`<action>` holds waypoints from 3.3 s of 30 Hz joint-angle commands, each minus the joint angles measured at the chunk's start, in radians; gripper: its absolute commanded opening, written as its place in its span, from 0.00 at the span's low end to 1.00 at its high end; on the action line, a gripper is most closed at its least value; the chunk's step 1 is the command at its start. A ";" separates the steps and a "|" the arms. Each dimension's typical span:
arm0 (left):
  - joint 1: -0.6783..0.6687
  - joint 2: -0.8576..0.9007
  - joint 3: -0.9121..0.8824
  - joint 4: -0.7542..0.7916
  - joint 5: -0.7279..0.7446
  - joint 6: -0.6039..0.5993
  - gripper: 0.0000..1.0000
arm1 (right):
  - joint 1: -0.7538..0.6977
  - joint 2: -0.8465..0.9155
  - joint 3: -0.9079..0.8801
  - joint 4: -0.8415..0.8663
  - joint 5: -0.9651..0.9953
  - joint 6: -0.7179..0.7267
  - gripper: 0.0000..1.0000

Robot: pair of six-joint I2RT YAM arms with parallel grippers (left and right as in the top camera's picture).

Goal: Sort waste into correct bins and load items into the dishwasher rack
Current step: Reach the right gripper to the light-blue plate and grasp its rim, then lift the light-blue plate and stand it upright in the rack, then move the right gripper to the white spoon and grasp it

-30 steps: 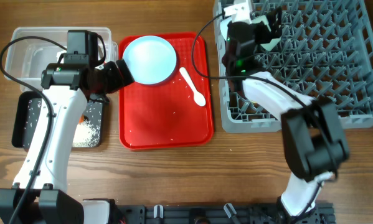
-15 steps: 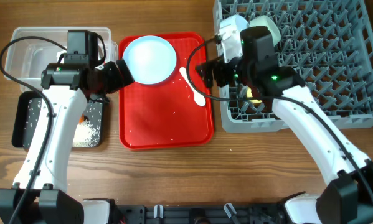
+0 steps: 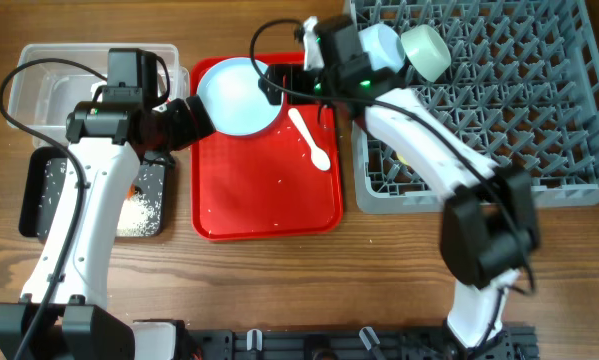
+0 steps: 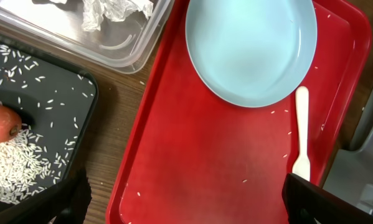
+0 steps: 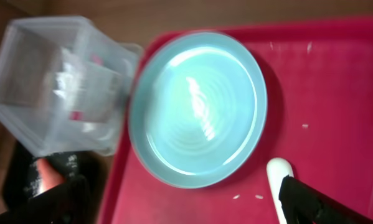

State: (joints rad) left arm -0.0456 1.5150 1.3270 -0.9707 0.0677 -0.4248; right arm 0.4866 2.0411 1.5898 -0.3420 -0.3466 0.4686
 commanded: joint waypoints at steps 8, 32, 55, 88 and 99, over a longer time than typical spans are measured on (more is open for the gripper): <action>0.005 0.007 0.000 0.001 -0.013 -0.009 1.00 | 0.083 0.212 -0.002 0.080 0.222 0.196 0.66; 0.005 0.007 0.000 0.001 -0.013 -0.009 1.00 | -0.060 -0.359 0.000 -0.206 0.392 -0.056 0.04; 0.005 0.007 0.000 0.001 -0.014 -0.009 1.00 | -0.426 -0.189 -0.001 -0.098 1.279 -0.874 0.04; 0.005 0.007 0.000 0.001 -0.013 -0.009 1.00 | 0.095 -0.005 -0.044 -0.406 0.229 -0.361 0.70; 0.005 0.007 0.000 0.001 -0.013 -0.009 1.00 | 0.095 0.147 -0.045 -0.288 0.422 -0.361 0.53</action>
State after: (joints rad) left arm -0.0456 1.5150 1.3270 -0.9691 0.0673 -0.4248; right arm 0.5835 2.1548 1.5505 -0.6384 0.0376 0.1051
